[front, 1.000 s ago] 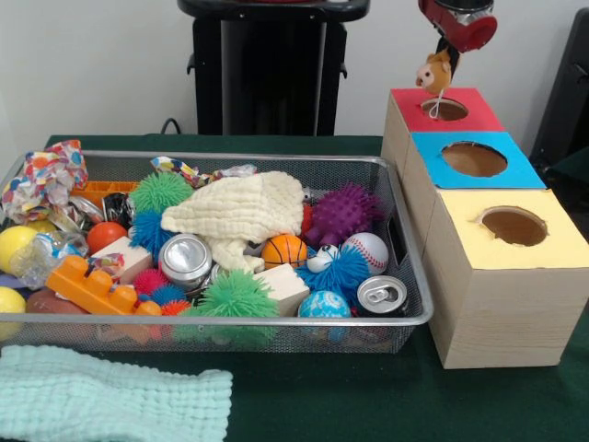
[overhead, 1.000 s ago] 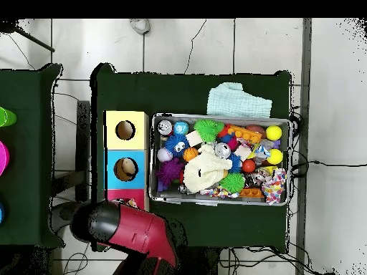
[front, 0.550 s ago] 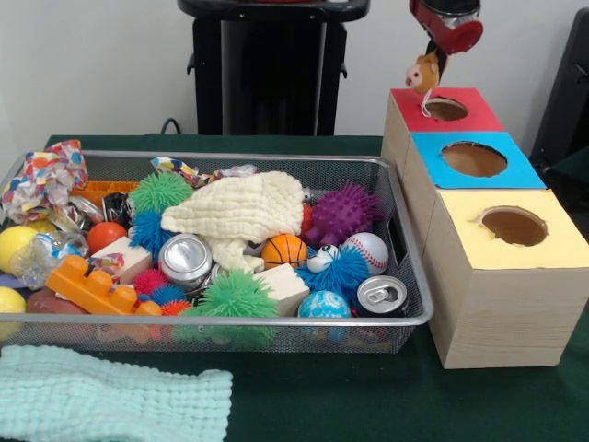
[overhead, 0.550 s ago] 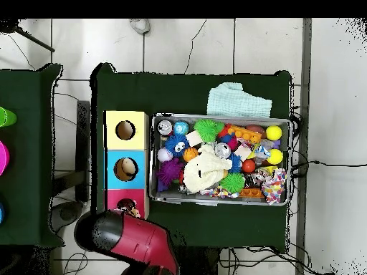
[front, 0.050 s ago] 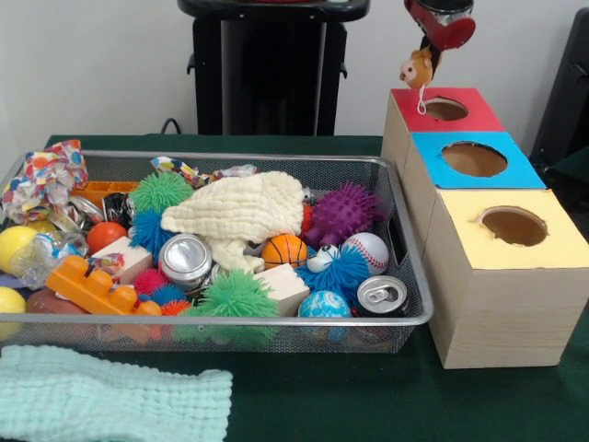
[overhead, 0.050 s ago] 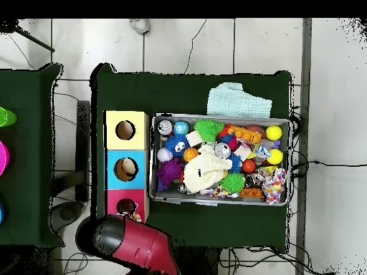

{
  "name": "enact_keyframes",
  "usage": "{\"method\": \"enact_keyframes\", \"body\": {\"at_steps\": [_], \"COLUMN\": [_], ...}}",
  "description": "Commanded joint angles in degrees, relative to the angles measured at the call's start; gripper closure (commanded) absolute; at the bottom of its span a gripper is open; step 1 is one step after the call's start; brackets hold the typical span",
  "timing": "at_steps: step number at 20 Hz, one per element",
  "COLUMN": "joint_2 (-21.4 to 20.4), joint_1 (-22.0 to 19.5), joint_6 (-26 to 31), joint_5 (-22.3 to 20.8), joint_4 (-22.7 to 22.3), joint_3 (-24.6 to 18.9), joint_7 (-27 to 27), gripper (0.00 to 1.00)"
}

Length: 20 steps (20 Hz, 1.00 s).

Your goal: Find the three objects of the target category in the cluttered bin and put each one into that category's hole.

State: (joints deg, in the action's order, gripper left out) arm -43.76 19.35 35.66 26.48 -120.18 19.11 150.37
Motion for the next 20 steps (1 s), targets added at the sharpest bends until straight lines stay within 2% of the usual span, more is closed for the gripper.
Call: {"method": "enact_keyframes", "body": {"at_steps": [1,4,7,9,13,20], "joint_2": [-1.44,0.50,1.85,2.63,3.32,3.80], "joint_1": [1.44,6.04,9.36,10.19,10.08,8.97], "joint_6": [5.61,7.17,9.96,10.82,7.72,3.15], "joint_5": [0.76,-1.07,-0.40,-0.48,1.72,5.09], "joint_4": [0.59,4.84,8.09,8.55,6.82,3.15], "joint_3": [-0.62,2.74,4.56,6.08,5.45,1.55], "joint_7": [13.59,18.05,22.02,21.95,20.51,18.99], "gripper": [1.00,1.00,1.00,1.00,1.00,1.00]}}
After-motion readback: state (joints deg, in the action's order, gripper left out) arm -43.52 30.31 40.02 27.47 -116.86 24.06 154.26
